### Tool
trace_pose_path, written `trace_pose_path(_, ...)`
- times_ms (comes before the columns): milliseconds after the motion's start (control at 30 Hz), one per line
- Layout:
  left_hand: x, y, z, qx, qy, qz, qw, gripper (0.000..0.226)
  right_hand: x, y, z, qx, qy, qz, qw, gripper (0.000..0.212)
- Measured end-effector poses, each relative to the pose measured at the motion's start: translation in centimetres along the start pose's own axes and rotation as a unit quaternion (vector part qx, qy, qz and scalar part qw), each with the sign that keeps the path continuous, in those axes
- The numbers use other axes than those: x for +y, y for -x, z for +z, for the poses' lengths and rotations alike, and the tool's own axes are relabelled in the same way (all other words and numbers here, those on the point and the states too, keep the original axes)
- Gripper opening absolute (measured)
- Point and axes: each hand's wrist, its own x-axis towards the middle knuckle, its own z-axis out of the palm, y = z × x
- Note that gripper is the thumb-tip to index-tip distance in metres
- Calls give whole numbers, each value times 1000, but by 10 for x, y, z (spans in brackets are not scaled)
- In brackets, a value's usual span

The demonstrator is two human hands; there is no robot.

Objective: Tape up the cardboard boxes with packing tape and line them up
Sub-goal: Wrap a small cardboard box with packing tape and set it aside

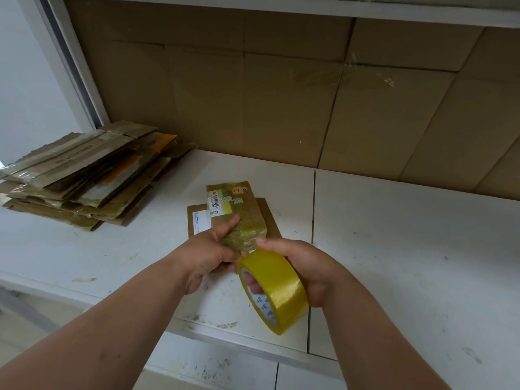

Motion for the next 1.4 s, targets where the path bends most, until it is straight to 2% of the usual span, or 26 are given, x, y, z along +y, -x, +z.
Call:
trace_pose_path(100, -2, 0, -1, -4, -13, 11, 1000, 83, -8, -3, 6, 6, -35, 30, 999, 40)
trace_pose_path(233, -4, 0, -2, -10, -8, 17, 1000, 84, -7, -11, 2, 39, -24, 54, 998, 39)
trace_pose_path(367, -5, -1, -1, -12, -9, 25, 1000, 84, -4, -14, -1, 77, -18, 45, 996, 36)
trace_pose_path(567, -1, 2, -3, -18, -72, 29, 997, 83, -5, -14, -1, 23, -43, 36, 998, 55)
trace_pose_path(700, 5, 2, -5, -13, -124, 15, 992, 65, -4, -11, -5, -24, -22, 39, 999, 51)
trace_pose_path(767, 12, 2, -9, -13, -117, -12, 993, 46, -5, -12, -8, -17, -15, 40, 999, 45)
trace_pose_path(867, 26, -1, -11, 7, -155, -31, 987, 40, -8, -10, -5, -14, 1, 39, 999, 31)
trace_pose_path(933, 32, -5, -8, 18, -245, -23, 969, 41, -8, -9, -4, -9, 13, 44, 999, 25)
trace_pose_path(1000, 35, -9, -4, 29, -354, -15, 935, 42, -7, -9, -4, 8, 17, 45, 999, 23)
trace_pose_path(1033, 36, -12, -4, 43, -433, -3, 900, 42, -6, -10, -5, 11, 11, 45, 999, 24)
trace_pose_path(1100, 36, -16, -4, 86, -588, 46, 803, 46, -5, -8, -6, 11, 4, 42, 999, 28)
trace_pose_path(1133, 36, -18, -4, 104, -625, 65, 771, 47, -4, -8, -7, 15, 4, 38, 999, 31)
trace_pose_path(1233, 28, -24, -6, 119, -646, 118, 745, 49, -1, -9, -10, 21, -3, 29, 999, 40)
trace_pose_path(1333, 17, -31, -13, 120, -636, 172, 743, 47, -1, -6, -12, 6, -9, 23, 1000, 20)
trace_pose_path(1400, 14, -32, -16, 117, -640, 192, 735, 47, -1, -2, -14, -1, -11, 19, 1000, 15)
